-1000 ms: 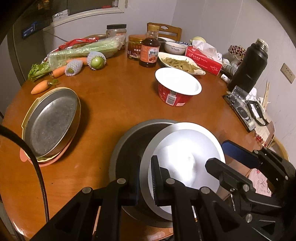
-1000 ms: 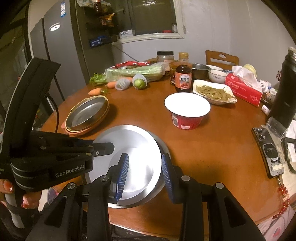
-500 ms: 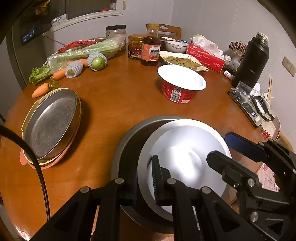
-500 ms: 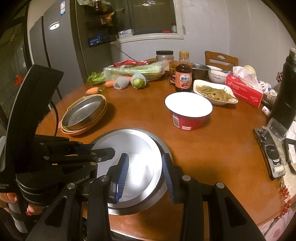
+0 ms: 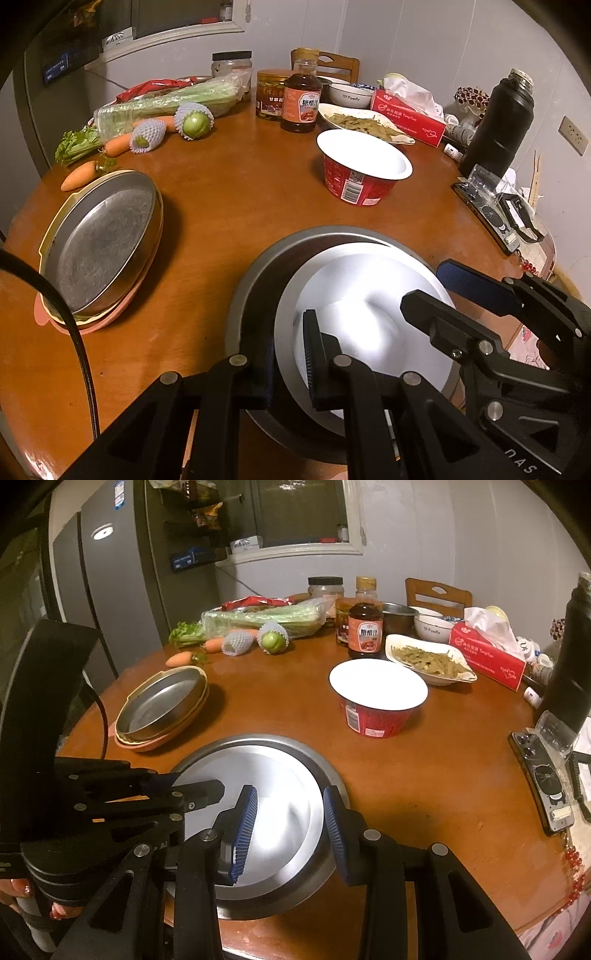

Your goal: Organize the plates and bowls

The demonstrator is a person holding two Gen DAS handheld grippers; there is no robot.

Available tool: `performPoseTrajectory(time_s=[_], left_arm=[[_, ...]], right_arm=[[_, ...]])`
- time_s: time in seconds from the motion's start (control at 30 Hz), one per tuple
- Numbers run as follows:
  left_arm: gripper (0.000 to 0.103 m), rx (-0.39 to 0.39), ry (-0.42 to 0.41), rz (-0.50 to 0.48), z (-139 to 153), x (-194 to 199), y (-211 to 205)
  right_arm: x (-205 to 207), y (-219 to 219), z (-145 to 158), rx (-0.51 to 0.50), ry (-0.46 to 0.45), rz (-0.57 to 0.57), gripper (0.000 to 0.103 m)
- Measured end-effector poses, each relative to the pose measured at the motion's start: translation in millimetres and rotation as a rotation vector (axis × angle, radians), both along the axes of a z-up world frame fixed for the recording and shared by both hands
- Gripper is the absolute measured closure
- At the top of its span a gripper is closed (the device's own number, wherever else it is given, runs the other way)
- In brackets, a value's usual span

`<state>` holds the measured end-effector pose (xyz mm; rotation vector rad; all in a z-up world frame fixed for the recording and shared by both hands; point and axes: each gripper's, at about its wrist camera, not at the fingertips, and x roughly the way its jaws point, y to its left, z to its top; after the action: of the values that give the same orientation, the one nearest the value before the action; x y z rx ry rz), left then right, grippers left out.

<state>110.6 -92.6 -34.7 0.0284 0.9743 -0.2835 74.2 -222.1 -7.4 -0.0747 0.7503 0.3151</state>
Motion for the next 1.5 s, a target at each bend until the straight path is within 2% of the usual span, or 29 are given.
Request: performPoseTrajectory(time_s=[0.4, 0.57, 0.8, 1.27, 1.5], left_arm=[[0.090, -0.001, -0.015, -0.007, 0, -2, 2], [0.090, -0.036, -0.009, -0.010, 1, -3, 5], [0.089, -0.045, -0.010, -0.011, 1, -3, 6], [0.085, -0.015, -0.054, 0.002, 10, -10, 3], [0.080, 0.000, -0.079, 0.003, 16, -12, -1]], right_arm=[[-3, -2, -1, 0.019, -0.003, -0.005, 0.063], [-5, -2, -1, 0.017, -0.008, 0.000, 0.063], [-6, -6, -4, 0.034, 0.004, -0.002, 0.063], [-11, -13, 0, 0.062, -0.017, -0.016, 0.063], [-11, -19, 3, 0.076, -0.024, -0.036, 0.062]])
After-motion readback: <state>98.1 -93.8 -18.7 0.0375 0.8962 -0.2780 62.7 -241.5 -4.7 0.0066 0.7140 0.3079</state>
